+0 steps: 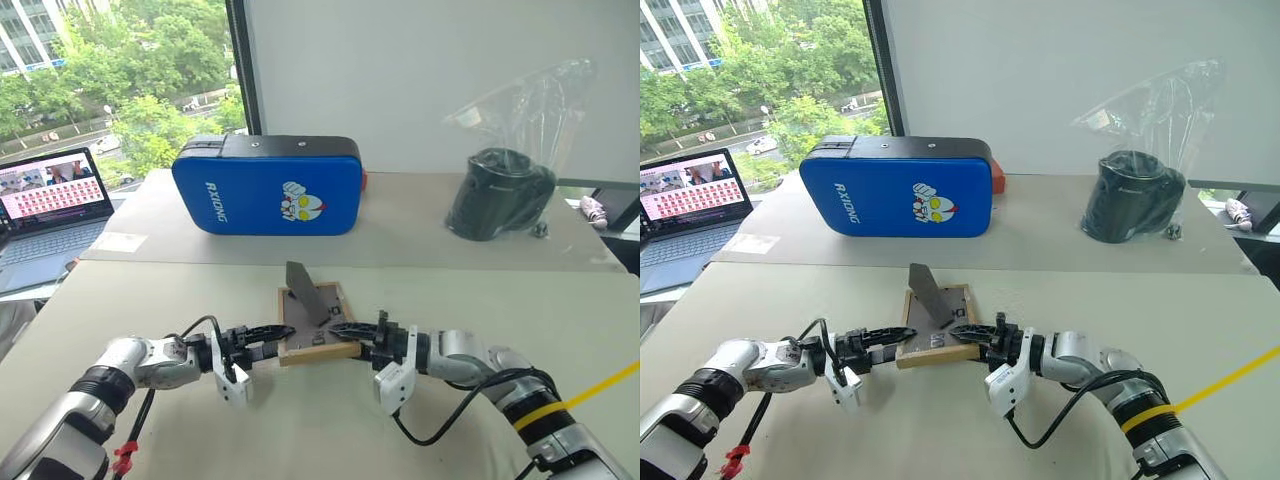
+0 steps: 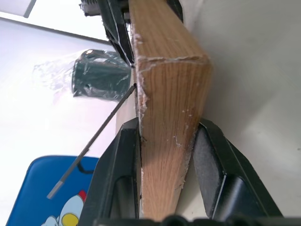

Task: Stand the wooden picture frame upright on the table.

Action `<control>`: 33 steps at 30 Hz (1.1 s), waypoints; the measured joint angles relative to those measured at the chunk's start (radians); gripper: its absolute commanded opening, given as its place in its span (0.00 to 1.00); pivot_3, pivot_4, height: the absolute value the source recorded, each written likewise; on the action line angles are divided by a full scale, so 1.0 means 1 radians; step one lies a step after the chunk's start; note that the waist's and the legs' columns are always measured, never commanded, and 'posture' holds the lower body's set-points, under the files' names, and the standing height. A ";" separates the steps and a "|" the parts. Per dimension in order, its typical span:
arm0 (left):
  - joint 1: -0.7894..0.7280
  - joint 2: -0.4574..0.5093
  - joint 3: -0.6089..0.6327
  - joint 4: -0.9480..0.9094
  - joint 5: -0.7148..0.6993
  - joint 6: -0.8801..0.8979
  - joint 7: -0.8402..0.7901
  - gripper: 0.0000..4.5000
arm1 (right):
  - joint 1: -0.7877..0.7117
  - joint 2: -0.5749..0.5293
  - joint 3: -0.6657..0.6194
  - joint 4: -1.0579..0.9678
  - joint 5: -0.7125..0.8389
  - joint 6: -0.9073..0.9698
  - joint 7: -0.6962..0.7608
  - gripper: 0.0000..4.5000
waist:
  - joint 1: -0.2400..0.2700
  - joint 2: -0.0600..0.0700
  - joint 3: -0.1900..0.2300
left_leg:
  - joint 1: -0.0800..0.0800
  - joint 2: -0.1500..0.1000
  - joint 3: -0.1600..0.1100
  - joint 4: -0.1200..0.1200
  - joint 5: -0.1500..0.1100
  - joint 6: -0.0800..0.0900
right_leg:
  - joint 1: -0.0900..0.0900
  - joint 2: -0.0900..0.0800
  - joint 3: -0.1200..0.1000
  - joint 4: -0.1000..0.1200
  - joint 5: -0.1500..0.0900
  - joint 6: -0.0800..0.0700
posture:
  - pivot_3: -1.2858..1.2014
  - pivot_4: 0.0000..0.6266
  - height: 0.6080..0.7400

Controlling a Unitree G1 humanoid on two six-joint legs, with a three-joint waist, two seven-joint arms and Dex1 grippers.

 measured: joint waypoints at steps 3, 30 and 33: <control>0.001 -0.005 0.002 0.010 -0.035 -0.010 -0.034 0.52 | 0.000 -0.001 0.002 -0.009 0.008 0.016 0.002 0.27 | 0.000 0.000 0.000 | 0.000 0.000 0.000 0.000 0.000 0.000 | 0.000 0.000 0.000 0.000 0.000 0.000 | 0.52 0.24 1.00; 0.711 -0.106 0.375 -0.599 -0.601 0.550 -0.431 0.85 | -0.527 -0.231 -0.261 -0.259 1.371 2.030 0.715 0.27 | 0.006 0.002 0.008 | -0.003 0.002 -0.002 0.000 0.000 0.001 | -0.003 0.001 -0.002 0.001 0.002 -0.004 | 0.52 0.24 1.00; 0.712 -0.112 0.395 -0.609 -0.601 0.565 -0.448 0.85 | -0.530 -0.209 -0.229 -0.201 1.391 2.100 0.734 0.27 | 0.001 0.002 0.008 | -0.006 0.002 -0.001 0.000 0.000 0.001 | -0.007 0.001 -0.001 0.001 0.002 -0.004 | 0.52 0.24 1.00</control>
